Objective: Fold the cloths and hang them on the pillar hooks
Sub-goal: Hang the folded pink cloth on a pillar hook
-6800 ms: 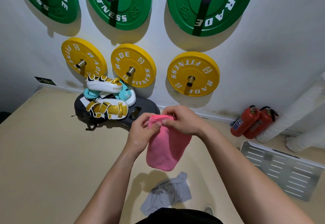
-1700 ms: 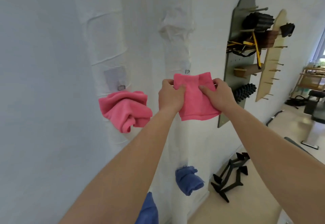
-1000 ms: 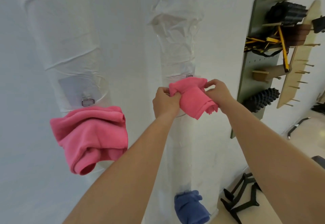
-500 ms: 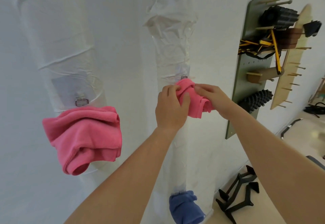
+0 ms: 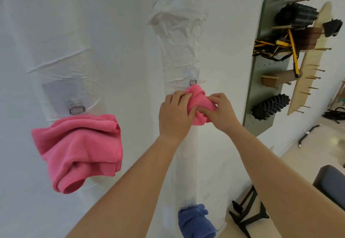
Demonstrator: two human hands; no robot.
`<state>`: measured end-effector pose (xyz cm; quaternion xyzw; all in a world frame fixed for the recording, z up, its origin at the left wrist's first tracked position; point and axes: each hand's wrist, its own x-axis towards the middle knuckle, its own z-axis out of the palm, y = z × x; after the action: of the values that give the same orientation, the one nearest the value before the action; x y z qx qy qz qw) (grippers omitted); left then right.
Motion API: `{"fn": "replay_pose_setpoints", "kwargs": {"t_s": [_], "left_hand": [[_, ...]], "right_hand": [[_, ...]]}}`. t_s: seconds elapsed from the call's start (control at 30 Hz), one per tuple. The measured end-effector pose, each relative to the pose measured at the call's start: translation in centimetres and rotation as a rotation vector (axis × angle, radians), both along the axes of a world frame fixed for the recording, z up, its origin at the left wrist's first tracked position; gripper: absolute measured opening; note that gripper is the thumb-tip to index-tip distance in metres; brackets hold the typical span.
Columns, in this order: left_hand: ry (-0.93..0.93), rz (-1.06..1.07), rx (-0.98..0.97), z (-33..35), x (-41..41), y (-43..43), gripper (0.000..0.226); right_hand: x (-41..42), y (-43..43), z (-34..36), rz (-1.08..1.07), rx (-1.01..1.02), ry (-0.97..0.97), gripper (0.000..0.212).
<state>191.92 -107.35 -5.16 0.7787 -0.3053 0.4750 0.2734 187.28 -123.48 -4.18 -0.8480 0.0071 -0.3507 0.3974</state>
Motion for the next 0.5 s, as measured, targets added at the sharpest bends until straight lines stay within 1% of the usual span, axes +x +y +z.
{"fn": "replay_pose_setpoints", "kwargs": {"t_s": [0.07,0.1,0.13,0.17,0.23,0.27,0.37,0.5], "left_hand": [[-0.022,0.035,0.018,0.2,0.0,0.2,0.034],[-0.03,0.059,0.026,0.2,-0.1,0.3,0.033],[-0.032,0.086,0.034,0.3,-0.3,0.4,0.033],[-0.027,0.112,0.042,0.4,-0.4,0.4,0.033],[-0.024,0.131,0.059,0.4,-0.5,0.4,0.033],[-0.029,0.116,0.066,0.3,-0.5,0.3,0.034],[-0.02,0.028,0.046,0.0,-0.3,0.4,0.035],[0.12,-0.096,-0.03,0.0,-0.3,0.4,0.039]], "right_hand": [[-0.5,-0.5,1.0,-0.055,-0.253,0.046,0.031],[-1.0,-0.6,1.6,-0.034,-0.309,0.069,0.031],[-1.3,-0.6,2.0,0.003,-0.311,0.084,0.035],[-1.7,-0.5,2.2,0.048,-0.263,0.092,0.046],[-2.2,-0.1,2.0,0.146,-0.098,0.082,0.073],[-2.3,0.1,1.8,0.167,-0.06,0.064,0.079],[-1.8,0.6,1.1,0.125,-0.04,0.021,0.074],[-0.7,1.8,0.1,0.037,0.057,-0.055,0.063]]}}
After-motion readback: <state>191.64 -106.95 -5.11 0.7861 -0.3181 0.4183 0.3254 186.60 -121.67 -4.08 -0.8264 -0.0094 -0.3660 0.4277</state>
